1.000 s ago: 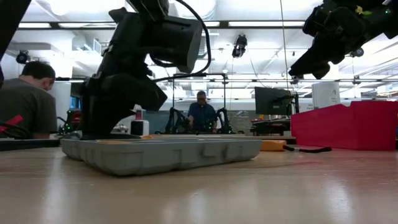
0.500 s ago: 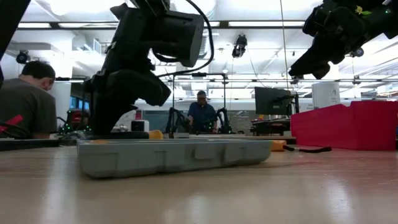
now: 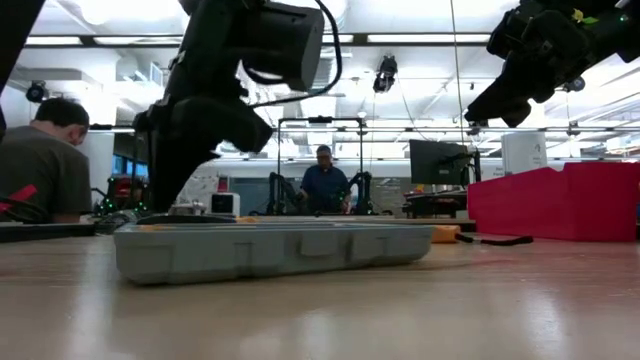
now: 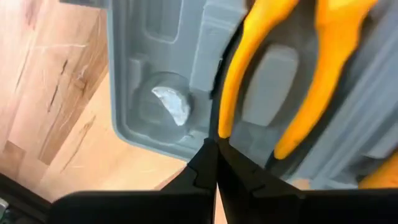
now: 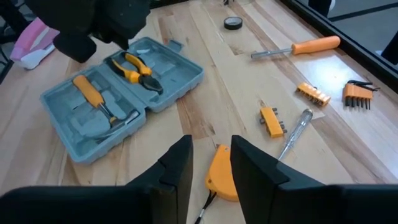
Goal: Prefit tool cases
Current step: Put the yellow pliers into the gray pre-fit tool case
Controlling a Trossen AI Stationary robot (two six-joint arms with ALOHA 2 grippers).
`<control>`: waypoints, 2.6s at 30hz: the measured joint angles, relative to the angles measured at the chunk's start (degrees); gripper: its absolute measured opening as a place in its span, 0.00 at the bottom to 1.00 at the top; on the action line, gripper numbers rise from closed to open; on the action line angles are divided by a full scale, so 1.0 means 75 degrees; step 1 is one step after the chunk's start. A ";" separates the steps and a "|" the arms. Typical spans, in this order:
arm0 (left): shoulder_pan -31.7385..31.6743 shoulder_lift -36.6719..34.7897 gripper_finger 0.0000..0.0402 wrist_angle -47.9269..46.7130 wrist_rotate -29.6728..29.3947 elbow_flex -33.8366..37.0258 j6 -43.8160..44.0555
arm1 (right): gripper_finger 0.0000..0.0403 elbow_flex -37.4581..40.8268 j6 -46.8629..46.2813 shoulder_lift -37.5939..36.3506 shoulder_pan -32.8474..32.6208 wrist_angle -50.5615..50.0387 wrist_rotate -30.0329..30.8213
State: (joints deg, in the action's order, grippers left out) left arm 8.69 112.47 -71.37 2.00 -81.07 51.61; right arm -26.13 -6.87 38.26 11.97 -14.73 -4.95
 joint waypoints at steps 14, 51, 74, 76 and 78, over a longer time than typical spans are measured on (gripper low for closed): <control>-0.0082 -0.0103 0.02 0.1022 -0.0377 -0.1100 -0.0356 | 0.25 0.0000 -0.0022 0.0003 0.0000 0.0002 0.0000; -0.0598 -0.0558 0.00 0.1929 0.0087 -0.0100 -0.0590 | 0.23 0.0000 -0.0026 -0.0050 0.0002 0.0002 0.0000; -0.0635 -0.0685 0.00 0.1975 0.0221 0.0186 -0.0550 | 0.24 -0.0001 -0.0105 -0.0052 0.0003 0.0011 0.0001; -0.0635 -0.0733 0.00 0.1523 0.0221 -0.0035 -0.0552 | 0.24 0.0000 -0.0134 -0.0052 0.0003 0.0002 0.0000; -0.0635 -0.0694 0.00 0.1338 0.0226 -0.0150 -0.0552 | 0.23 0.0000 -0.0131 -0.0052 0.0003 0.0006 0.0001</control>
State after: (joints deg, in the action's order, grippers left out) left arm 3.92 107.27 -61.33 3.69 -82.20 47.47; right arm -26.13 -7.86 37.87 11.99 -14.69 -4.94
